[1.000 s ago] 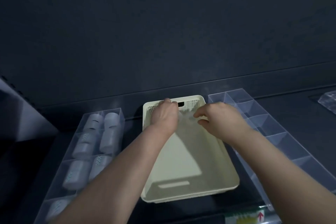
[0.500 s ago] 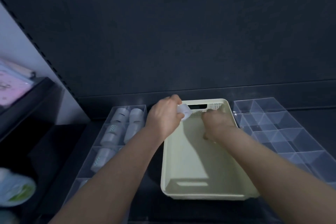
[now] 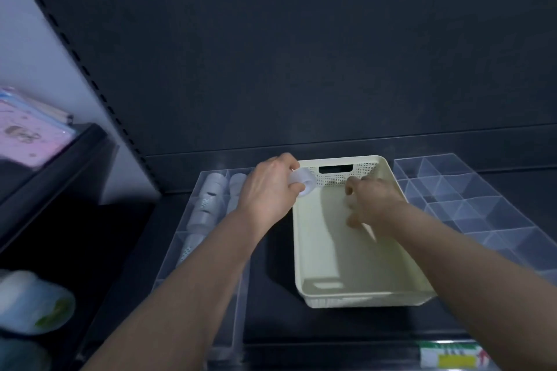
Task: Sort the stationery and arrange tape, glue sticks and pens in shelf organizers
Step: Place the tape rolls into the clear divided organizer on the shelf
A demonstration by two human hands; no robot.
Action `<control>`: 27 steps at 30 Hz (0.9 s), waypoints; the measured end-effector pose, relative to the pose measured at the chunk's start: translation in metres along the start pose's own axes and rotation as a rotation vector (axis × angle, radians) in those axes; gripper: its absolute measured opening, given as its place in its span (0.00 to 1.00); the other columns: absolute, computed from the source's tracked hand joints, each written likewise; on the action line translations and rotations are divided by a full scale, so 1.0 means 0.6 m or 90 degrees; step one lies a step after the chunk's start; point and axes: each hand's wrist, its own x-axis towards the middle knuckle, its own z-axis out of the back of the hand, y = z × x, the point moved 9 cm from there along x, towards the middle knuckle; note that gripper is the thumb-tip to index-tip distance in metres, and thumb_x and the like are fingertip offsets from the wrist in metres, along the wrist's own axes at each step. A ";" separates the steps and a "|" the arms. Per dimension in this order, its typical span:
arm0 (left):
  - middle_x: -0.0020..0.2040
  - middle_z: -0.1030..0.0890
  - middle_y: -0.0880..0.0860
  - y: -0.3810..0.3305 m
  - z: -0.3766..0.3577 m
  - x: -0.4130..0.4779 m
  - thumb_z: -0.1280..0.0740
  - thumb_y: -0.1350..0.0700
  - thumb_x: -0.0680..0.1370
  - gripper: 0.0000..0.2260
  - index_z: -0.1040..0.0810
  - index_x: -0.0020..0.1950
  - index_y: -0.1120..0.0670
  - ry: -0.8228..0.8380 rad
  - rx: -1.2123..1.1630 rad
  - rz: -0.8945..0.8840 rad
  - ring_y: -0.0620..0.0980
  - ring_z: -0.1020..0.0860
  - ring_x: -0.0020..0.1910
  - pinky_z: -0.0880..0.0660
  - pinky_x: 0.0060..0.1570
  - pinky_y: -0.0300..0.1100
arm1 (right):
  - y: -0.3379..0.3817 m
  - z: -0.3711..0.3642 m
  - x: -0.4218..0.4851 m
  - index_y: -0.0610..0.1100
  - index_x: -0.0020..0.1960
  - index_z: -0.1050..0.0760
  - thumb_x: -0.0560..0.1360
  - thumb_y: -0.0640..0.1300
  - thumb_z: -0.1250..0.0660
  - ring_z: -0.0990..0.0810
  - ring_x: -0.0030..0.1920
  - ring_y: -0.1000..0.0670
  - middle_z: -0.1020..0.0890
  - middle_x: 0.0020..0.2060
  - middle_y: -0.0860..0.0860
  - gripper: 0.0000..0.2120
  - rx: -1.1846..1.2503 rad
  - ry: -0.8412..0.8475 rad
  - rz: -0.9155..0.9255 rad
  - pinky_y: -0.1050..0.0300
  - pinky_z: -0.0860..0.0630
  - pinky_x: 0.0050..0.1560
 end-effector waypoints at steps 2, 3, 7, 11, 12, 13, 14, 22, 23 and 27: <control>0.53 0.21 0.48 0.011 0.018 -0.017 0.32 0.53 0.74 0.12 0.25 0.58 0.49 0.011 -0.011 -0.008 0.49 0.23 0.52 0.24 0.50 0.49 | 0.012 0.003 -0.014 0.49 0.59 0.31 0.64 0.54 0.26 0.28 0.43 0.48 0.27 0.40 0.52 0.27 0.136 0.016 -0.038 0.57 0.32 0.44; 0.52 0.21 0.47 0.017 0.028 -0.025 0.32 0.53 0.74 0.12 0.25 0.57 0.49 0.013 -0.013 -0.011 0.49 0.23 0.51 0.24 0.50 0.49 | 0.023 0.008 -0.020 0.50 0.59 0.31 0.64 0.55 0.26 0.29 0.42 0.48 0.27 0.39 0.53 0.28 0.164 0.004 -0.045 0.58 0.33 0.42; 0.50 0.21 0.44 0.057 0.082 -0.059 0.31 0.53 0.74 0.12 0.24 0.57 0.48 -0.015 -0.059 -0.017 0.45 0.22 0.49 0.24 0.50 0.47 | 0.085 0.061 -0.062 0.52 0.60 0.32 0.65 0.58 0.34 0.23 0.44 0.46 0.25 0.36 0.54 0.26 0.234 -0.129 -0.061 0.56 0.32 0.40; 0.44 0.22 0.40 0.115 0.128 -0.104 0.28 0.50 0.72 0.11 0.23 0.53 0.45 0.010 -0.105 0.000 0.35 0.23 0.39 0.25 0.43 0.34 | 0.147 0.130 -0.126 0.47 0.60 0.31 0.67 0.52 0.37 0.23 0.47 0.44 0.26 0.38 0.52 0.23 0.280 -0.253 -0.051 0.57 0.35 0.40; 0.43 0.22 0.41 0.128 0.134 -0.116 0.27 0.50 0.71 0.10 0.22 0.51 0.45 0.032 -0.112 0.001 0.35 0.23 0.38 0.25 0.42 0.33 | 0.161 0.144 -0.140 0.46 0.60 0.31 0.68 0.50 0.38 0.23 0.47 0.43 0.26 0.38 0.52 0.22 0.294 -0.269 -0.048 0.57 0.35 0.40; 0.42 0.21 0.41 0.139 0.137 -0.128 0.26 0.49 0.70 0.10 0.22 0.50 0.45 0.056 -0.114 -0.002 0.34 0.24 0.37 0.25 0.42 0.33 | 0.175 0.154 -0.153 0.45 0.60 0.31 0.69 0.48 0.38 0.23 0.47 0.43 0.27 0.38 0.51 0.21 0.309 -0.282 -0.043 0.57 0.36 0.40; 0.42 0.21 0.41 0.148 0.139 -0.140 0.26 0.49 0.70 0.10 0.21 0.49 0.45 0.083 -0.113 -0.003 0.34 0.24 0.37 0.25 0.43 0.33 | 0.188 0.163 -0.164 0.44 0.61 0.30 0.70 0.46 0.40 0.23 0.48 0.42 0.25 0.39 0.49 0.20 0.320 -0.295 -0.033 0.57 0.36 0.40; 0.42 0.22 0.40 0.168 0.111 -0.208 0.23 0.48 0.67 0.11 0.21 0.46 0.43 0.226 -0.113 -0.020 0.37 0.22 0.39 0.23 0.43 0.37 | 0.265 0.162 -0.228 0.46 0.69 0.31 0.76 0.37 0.42 0.25 0.55 0.44 0.25 0.58 0.46 0.22 0.334 -0.314 0.032 0.58 0.33 0.47; 0.41 0.21 0.40 0.160 0.109 -0.211 0.23 0.49 0.67 0.10 0.21 0.45 0.43 0.229 -0.108 -0.037 0.36 0.22 0.38 0.23 0.42 0.37 | 0.268 0.161 -0.238 0.47 0.70 0.32 0.77 0.38 0.41 0.25 0.55 0.44 0.24 0.58 0.47 0.22 0.326 -0.318 0.035 0.57 0.31 0.48; 0.40 0.20 0.41 0.142 0.093 -0.225 0.25 0.54 0.69 0.08 0.19 0.46 0.46 0.255 -0.061 -0.081 0.39 0.22 0.41 0.22 0.42 0.40 | 0.272 0.153 -0.262 0.47 0.69 0.31 0.78 0.40 0.39 0.26 0.59 0.45 0.23 0.60 0.48 0.20 0.327 -0.287 0.043 0.50 0.28 0.57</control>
